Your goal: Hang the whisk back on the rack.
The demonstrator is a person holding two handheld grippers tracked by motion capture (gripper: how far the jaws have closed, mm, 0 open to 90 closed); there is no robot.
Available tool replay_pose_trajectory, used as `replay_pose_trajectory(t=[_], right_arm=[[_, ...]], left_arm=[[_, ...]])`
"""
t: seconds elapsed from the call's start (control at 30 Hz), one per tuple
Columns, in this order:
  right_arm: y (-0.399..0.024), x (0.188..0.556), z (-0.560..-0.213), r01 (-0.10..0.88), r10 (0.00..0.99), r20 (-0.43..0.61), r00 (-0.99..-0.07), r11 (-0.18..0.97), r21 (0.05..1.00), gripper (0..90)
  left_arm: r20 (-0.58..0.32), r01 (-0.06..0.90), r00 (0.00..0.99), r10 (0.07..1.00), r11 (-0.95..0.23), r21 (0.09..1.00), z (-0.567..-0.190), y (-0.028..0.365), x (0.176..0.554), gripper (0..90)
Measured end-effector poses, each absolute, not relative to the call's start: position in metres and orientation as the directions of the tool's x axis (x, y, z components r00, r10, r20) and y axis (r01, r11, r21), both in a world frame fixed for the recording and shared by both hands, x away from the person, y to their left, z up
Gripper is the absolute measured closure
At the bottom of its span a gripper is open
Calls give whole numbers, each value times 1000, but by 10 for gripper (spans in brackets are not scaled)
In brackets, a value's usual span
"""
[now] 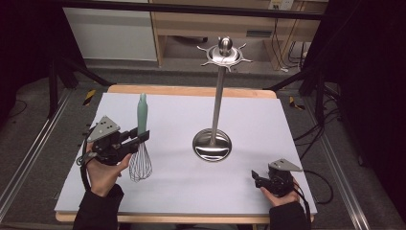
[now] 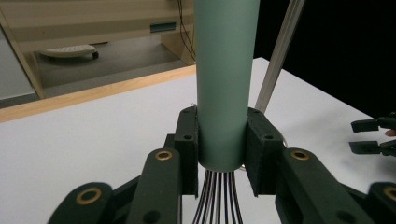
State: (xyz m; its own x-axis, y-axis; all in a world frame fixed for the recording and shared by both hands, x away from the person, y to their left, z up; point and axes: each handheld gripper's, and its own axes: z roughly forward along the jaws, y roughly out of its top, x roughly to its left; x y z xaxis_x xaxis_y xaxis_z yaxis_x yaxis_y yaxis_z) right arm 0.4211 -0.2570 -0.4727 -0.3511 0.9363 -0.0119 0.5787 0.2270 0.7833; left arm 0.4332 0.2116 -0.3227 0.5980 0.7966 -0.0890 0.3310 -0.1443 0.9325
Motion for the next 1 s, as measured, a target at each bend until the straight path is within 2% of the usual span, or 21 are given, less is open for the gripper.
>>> replay_pose_trajectory(t=[0.53, 1.0], right_arm=[[-257, 422, -474, 579, 940, -17, -342, 224, 784, 263], [-258, 423, -475, 574, 940, -21, -341, 226, 787, 253]], left_arm=[[-106, 318, 625, 773, -128, 939, -309, 193, 448, 690], [-82, 294, 636, 767, -142, 945, -292, 183, 452, 690]])
